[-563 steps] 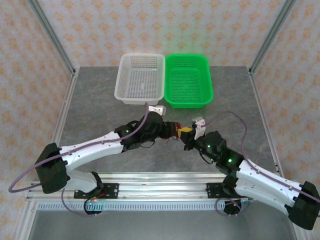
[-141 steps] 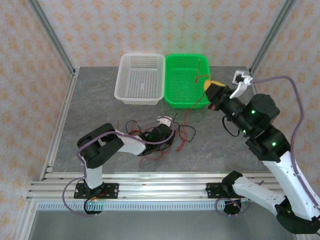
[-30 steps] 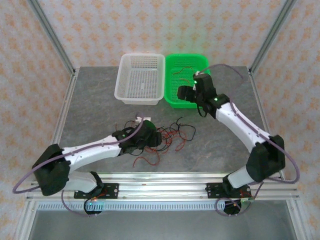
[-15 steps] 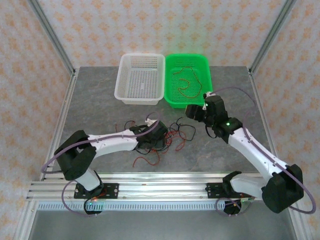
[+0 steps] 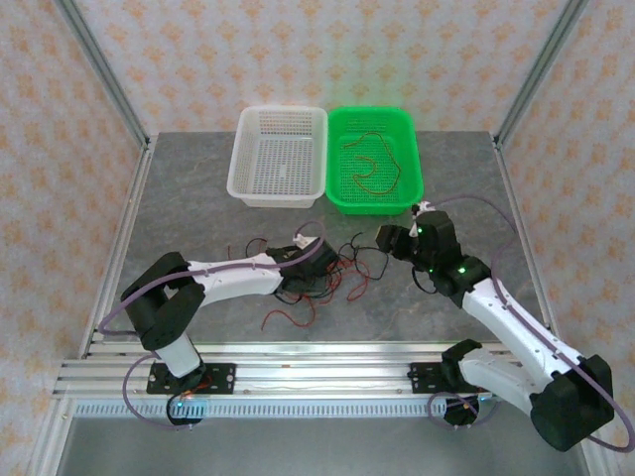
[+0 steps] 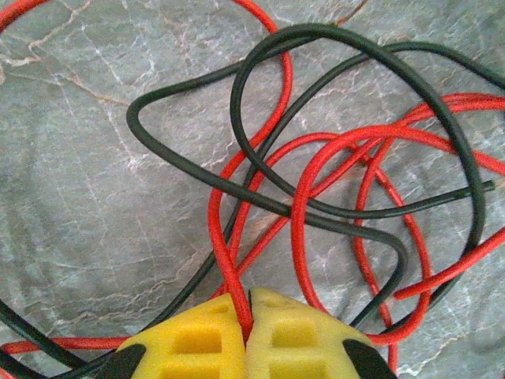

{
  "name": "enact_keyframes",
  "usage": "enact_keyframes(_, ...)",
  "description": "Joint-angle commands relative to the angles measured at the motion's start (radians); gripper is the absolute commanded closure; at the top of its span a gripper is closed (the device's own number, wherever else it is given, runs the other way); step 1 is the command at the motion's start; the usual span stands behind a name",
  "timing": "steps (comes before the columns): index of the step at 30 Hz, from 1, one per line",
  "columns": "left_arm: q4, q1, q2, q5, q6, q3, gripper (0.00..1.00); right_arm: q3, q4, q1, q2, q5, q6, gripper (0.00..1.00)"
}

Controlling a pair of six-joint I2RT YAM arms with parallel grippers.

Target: Untangle the cables

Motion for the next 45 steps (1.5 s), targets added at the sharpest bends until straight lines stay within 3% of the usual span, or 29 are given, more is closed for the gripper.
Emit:
enact_keyframes(1,-0.038,-0.015,-0.035,-0.035,0.009,0.05,1.0,-0.03,0.037,0.005,-0.031,-0.034,0.044,0.49)
enact_keyframes(8,-0.085,-0.027,-0.1,-0.026,0.031,0.137,1.0,-0.119,0.155,0.027,-0.051,-0.135,0.128,0.52)
enact_keyframes(16,-0.114,-0.032,-0.16,-0.017,0.059,0.217,1.0,-0.184,0.312,0.122,0.029,-0.14,0.2,0.53)
enact_keyframes(28,-0.14,-0.032,-0.204,-0.008,0.112,0.316,1.0,-0.109,0.486,0.253,0.324,-0.043,0.245,0.59)
enact_keyframes(45,-0.223,-0.032,-0.247,-0.096,0.214,0.532,1.0,-0.157,0.695,0.276,0.662,0.015,0.308,0.61)
